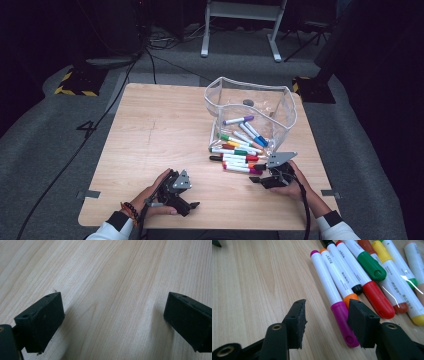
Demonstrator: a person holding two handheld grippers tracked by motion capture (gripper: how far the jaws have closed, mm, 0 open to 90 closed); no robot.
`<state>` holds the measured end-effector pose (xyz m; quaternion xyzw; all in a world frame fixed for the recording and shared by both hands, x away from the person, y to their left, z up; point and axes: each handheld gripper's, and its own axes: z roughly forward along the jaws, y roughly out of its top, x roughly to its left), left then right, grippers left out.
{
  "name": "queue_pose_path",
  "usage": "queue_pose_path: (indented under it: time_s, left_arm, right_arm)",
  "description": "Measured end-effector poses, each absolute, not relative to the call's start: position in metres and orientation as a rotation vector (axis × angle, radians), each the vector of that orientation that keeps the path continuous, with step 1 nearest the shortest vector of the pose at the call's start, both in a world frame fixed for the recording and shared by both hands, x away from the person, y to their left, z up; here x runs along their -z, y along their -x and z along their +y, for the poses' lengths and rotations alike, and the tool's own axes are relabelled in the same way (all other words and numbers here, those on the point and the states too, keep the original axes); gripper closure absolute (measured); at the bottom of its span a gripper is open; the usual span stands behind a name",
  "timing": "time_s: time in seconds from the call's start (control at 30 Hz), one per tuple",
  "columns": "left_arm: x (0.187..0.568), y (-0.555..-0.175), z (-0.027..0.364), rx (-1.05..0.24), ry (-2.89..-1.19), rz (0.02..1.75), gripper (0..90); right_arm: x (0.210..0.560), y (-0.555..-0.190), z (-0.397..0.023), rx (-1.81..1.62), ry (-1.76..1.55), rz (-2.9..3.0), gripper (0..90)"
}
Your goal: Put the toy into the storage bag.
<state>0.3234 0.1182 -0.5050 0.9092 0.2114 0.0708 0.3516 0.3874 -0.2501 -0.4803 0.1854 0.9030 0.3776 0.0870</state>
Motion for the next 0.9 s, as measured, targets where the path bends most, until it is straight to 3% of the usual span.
queue_pose_path:
  time_s: [0.37, 0.63, 0.67, 0.8, 0.9]
  left_arm:
    - [0.505, -0.324, 0.118, -0.183, -2.353, 0.544, 3.3]
    - [0.505, -0.324, 0.118, -0.184, -2.354, 0.545, 3.3]
    - [0.505, -0.324, 0.118, -0.183, -2.353, 0.544, 3.3]
    - [0.505, -0.324, 0.118, -0.183, -2.354, 0.543, 3.3]
    - [0.505, -0.324, 0.118, -0.184, -2.355, 0.544, 3.3]
  right_arm:
    - [0.485, -0.392, -0.241, -1.105, -0.547, 2.698, 48.9]
    - [0.493, -0.392, -0.235, -1.108, -0.538, 2.746, 61.3]
    - [0.493, -0.391, -0.233, -1.117, -0.523, 2.75, 67.1]
    - [0.493, -0.387, -0.231, -1.115, -0.48, 2.75, 74.1]
    - [0.493, -0.386, -0.23, -1.11, -0.469, 2.749, 74.4]
